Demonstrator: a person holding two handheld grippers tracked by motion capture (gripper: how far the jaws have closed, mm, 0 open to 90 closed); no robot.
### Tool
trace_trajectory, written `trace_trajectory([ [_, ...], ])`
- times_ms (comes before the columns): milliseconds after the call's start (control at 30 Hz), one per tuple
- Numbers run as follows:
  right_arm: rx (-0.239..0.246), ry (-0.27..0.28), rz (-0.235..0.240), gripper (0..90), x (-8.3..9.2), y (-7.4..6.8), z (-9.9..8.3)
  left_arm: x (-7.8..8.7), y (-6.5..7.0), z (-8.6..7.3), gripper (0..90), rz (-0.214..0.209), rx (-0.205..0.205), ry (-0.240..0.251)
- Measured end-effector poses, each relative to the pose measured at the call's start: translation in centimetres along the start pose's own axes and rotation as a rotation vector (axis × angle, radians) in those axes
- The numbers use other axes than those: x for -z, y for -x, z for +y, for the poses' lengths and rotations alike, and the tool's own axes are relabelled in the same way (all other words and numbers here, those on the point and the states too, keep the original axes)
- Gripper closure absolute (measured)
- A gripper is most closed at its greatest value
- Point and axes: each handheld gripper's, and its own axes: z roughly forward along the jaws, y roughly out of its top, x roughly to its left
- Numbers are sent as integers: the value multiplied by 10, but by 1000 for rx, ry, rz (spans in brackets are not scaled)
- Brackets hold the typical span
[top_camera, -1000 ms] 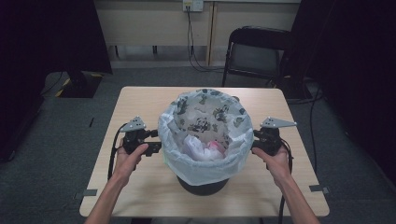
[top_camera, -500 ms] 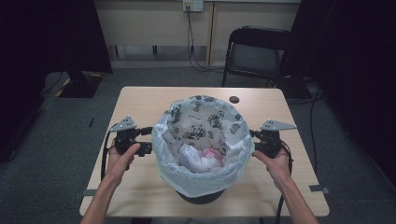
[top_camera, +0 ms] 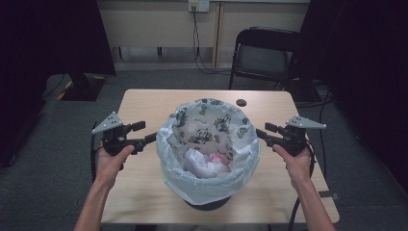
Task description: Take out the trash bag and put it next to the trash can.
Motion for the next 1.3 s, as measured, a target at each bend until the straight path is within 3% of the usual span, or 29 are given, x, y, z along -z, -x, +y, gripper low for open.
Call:
trace_trajectory([
  [133,-5,60,-3,474,13,-4,15,14,10,17,281,-26,-29,48],
  [200,-6,82,15,474,19,-6,22,19,17,25,287,-44,-68,70],
  [267,-17,136,65,468,31,-12,35,24,23,33,292,-67,-84,93],
  [333,-12,156,79,464,35,-15,39,30,31,39,292,-87,-104,112],
  [533,50,191,160,384,46,-46,56,31,52,48,252,-144,-162,115],
  [567,54,185,147,375,47,-53,58,28,55,47,237,-159,-170,113],
  [600,62,174,108,324,49,-58,61,25,56,47,232,-166,-159,124],
  [633,72,173,102,268,50,-63,64,23,56,47,231,-169,-153,121],
  [700,74,198,157,265,54,-73,68,22,56,48,216,-169,-150,113],
  [867,124,183,226,252,51,-94,76,17,60,49,191,-217,-141,95],
  [967,162,169,265,250,45,-110,89,9,64,50,193,-247,-129,63],
  [1033,183,170,275,250,42,-118,97,6,65,50,266,-262,-120,69],
  [1067,192,171,281,248,40,-121,101,5,65,50,351,-255,-116,68],
  [1133,203,177,304,248,37,-127,107,5,65,52,411,-215,-127,77],
  [1167,206,179,316,248,35,-131,110,6,63,52,492,-196,-126,83],
  [1267,212,178,361,248,27,-142,121,7,58,53,673,-192,-89,95],
  [1300,221,179,365,247,25,-145,123,7,57,53,689,-193,-91,97],
])
